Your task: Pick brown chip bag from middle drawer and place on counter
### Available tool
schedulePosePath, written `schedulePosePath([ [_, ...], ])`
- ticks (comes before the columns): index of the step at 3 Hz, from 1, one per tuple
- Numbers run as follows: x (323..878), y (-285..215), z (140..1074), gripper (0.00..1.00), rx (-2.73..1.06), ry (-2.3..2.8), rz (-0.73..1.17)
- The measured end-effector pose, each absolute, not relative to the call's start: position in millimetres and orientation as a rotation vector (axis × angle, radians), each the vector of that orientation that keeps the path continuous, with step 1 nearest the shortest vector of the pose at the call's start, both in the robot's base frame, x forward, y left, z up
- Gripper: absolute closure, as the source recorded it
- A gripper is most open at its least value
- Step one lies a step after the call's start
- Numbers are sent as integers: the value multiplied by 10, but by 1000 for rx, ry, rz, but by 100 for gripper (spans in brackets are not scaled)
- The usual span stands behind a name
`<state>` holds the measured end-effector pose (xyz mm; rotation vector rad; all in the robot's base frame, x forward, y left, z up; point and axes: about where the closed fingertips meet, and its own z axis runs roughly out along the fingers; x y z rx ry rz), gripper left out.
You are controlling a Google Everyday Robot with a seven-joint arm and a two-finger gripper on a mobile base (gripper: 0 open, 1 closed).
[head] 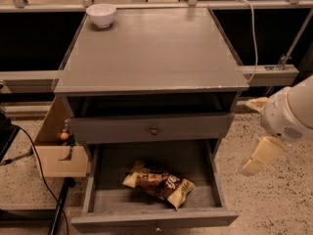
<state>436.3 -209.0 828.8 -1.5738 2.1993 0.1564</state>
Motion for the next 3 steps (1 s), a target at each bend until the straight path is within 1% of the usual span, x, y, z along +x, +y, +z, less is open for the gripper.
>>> schedulePosePath([
  [1,4416,-2001,7802,0,-1533,2167,280],
  [2,4416,-2001,7800,0,-1533,2167,280],
  [3,4378,-1973,7519,0,-1543,2196,292],
])
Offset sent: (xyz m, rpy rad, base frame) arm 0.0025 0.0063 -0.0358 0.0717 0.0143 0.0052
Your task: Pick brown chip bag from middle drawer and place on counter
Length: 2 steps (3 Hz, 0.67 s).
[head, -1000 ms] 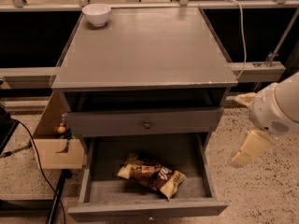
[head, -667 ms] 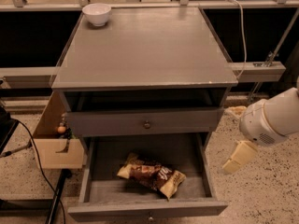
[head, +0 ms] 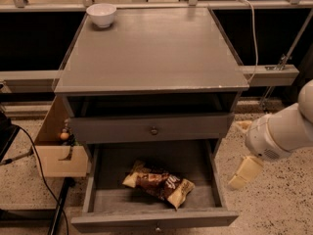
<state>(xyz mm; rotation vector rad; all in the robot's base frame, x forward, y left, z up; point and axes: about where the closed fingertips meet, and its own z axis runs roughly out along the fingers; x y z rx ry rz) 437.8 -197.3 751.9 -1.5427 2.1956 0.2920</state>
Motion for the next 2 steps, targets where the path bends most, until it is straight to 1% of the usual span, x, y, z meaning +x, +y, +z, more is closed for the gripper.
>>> schedulePosePath([
  [2,4317,-1814,6660,0,-1572,2241,304],
])
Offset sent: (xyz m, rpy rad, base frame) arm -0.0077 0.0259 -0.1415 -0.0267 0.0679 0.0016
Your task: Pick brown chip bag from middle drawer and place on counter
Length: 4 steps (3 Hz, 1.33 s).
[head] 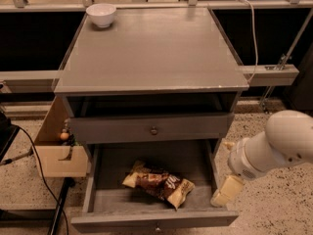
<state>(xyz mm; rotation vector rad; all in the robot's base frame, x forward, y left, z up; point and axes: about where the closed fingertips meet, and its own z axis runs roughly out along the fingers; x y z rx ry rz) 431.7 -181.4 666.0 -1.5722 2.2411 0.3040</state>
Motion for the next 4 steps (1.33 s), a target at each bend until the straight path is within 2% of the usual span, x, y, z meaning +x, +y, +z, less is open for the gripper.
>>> schedulePosePath([
  [2,4337,-1428,5832,0,-1579,2118,462],
  [4,4374,-1394,5741,0,-1614,2092,429],
])
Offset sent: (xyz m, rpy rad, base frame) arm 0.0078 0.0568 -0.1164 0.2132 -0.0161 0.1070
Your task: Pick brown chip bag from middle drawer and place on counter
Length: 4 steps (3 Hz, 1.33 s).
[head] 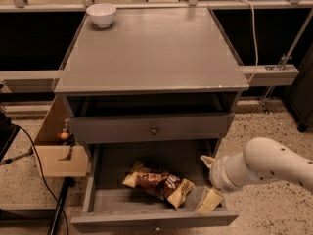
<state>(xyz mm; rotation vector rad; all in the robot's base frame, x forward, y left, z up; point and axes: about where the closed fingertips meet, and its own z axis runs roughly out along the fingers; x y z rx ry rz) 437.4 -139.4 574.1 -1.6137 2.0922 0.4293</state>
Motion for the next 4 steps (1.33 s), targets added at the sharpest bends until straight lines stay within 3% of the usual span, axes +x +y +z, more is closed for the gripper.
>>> schedulePosePath([
  [4,5028,-1032,4941,0,-1687,2020,393],
])
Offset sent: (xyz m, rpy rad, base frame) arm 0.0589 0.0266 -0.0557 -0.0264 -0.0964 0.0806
